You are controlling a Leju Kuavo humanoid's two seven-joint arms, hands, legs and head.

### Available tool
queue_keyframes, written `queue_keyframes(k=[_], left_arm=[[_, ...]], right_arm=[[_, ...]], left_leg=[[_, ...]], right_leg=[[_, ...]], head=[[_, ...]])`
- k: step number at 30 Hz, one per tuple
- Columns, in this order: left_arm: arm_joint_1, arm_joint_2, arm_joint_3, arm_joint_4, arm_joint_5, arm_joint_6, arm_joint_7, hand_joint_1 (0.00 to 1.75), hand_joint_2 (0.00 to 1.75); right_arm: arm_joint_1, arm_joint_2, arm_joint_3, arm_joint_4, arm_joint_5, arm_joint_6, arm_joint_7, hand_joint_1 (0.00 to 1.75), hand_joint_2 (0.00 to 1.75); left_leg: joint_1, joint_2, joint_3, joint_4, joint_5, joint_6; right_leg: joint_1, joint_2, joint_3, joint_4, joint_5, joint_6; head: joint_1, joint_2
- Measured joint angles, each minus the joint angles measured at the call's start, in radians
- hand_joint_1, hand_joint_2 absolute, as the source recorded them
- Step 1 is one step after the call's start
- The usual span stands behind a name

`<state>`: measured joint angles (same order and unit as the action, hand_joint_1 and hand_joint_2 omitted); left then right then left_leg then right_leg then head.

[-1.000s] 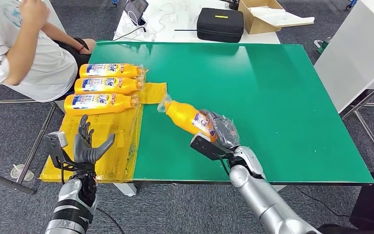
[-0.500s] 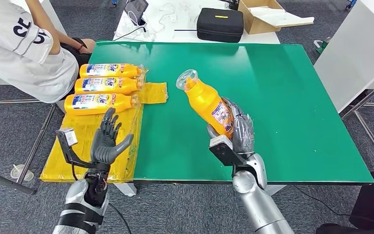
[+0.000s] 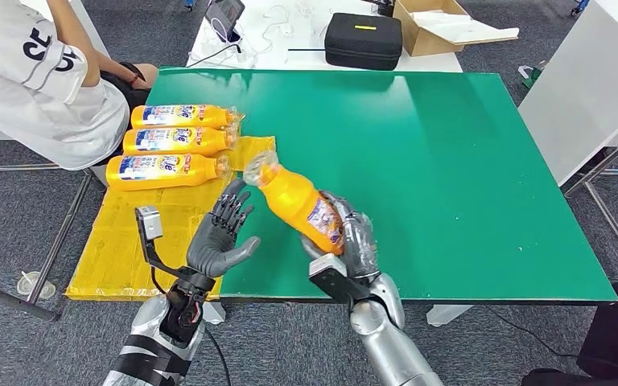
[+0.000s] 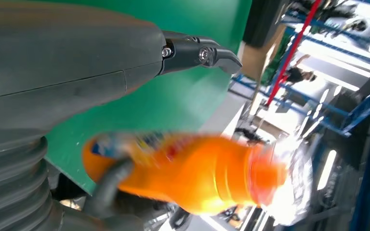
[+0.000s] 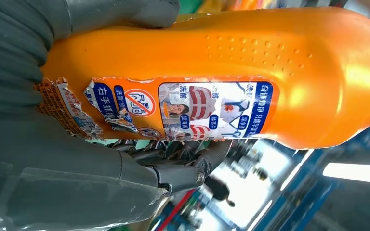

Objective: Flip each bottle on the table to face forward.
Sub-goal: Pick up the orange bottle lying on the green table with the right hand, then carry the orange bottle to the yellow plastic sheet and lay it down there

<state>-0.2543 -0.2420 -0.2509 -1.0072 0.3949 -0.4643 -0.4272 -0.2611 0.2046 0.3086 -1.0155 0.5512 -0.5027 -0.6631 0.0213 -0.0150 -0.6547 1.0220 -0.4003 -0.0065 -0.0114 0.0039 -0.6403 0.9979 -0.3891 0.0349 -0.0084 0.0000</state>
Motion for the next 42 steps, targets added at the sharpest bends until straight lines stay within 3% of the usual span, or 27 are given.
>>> queue_keyframes(k=[11, 24, 25, 27, 29, 38, 42], left_arm=[[-0.026, 0.000, -0.057, 0.064, 0.005, -0.002, -0.008, 0.00, 1.75], [-0.029, 0.004, -0.042, 0.102, 0.077, -0.003, -0.011, 0.03, 1.75], [-0.029, 0.004, -0.038, 0.102, 0.084, -0.004, -0.010, 0.10, 1.75], [-0.028, 0.004, -0.032, 0.102, 0.089, -0.003, -0.008, 0.98, 1.75], [-0.028, 0.004, -0.026, 0.102, 0.086, 0.002, -0.007, 1.75, 1.75], [-0.028, 0.004, -0.025, 0.102, 0.048, 0.012, -0.030, 1.75, 1.75], [-0.028, 0.004, -0.025, 0.100, 0.045, 0.016, -0.036, 1.75, 1.75]], right_arm=[[-0.048, 0.073, 0.094, 0.142, 0.004, -0.011, -0.008, 1.75, 1.75], [-0.088, 0.094, 0.165, 0.253, -0.022, 0.026, 0.021, 1.75, 1.75], [-0.091, 0.094, 0.169, 0.261, -0.023, 0.030, 0.024, 1.75, 1.75], [-0.095, 0.095, 0.177, 0.274, -0.024, 0.037, 0.030, 1.75, 1.75], [-0.097, 0.095, 0.183, 0.286, -0.027, 0.041, 0.033, 1.75, 1.75], [-0.102, 0.098, 0.191, 0.306, -0.039, 0.043, 0.038, 1.73, 1.75], [-0.103, 0.099, 0.193, 0.307, -0.042, 0.042, 0.042, 1.51, 1.75]], left_leg=[[0.000, 0.000, -0.001, 0.000, 0.000, 0.000], [0.000, 0.000, -0.001, 0.000, 0.000, 0.000], [0.000, 0.000, -0.001, 0.000, 0.000, 0.000], [0.000, 0.000, -0.001, 0.000, 0.000, 0.000], [0.000, 0.000, -0.001, 0.000, 0.000, 0.000], [0.000, 0.000, -0.002, 0.000, 0.000, 0.000], [0.000, 0.000, -0.002, 0.000, 0.000, 0.000]], right_leg=[[0.000, 0.000, 0.000, 0.000, 0.000, 0.000], [0.000, 0.000, -0.001, 0.000, 0.000, 0.000], [0.000, 0.000, -0.001, 0.000, 0.000, 0.000], [0.000, 0.000, -0.001, 0.000, 0.000, 0.000], [0.000, 0.000, -0.002, 0.000, 0.000, 0.000], [0.000, 0.000, -0.002, 0.000, 0.000, 0.000], [0.000, 0.000, -0.002, 0.000, 0.000, 0.000]], head=[[0.000, 0.000], [0.000, 0.000], [0.000, 0.000], [0.000, 0.000], [0.000, 0.000], [0.000, 0.000], [0.000, 0.000]])
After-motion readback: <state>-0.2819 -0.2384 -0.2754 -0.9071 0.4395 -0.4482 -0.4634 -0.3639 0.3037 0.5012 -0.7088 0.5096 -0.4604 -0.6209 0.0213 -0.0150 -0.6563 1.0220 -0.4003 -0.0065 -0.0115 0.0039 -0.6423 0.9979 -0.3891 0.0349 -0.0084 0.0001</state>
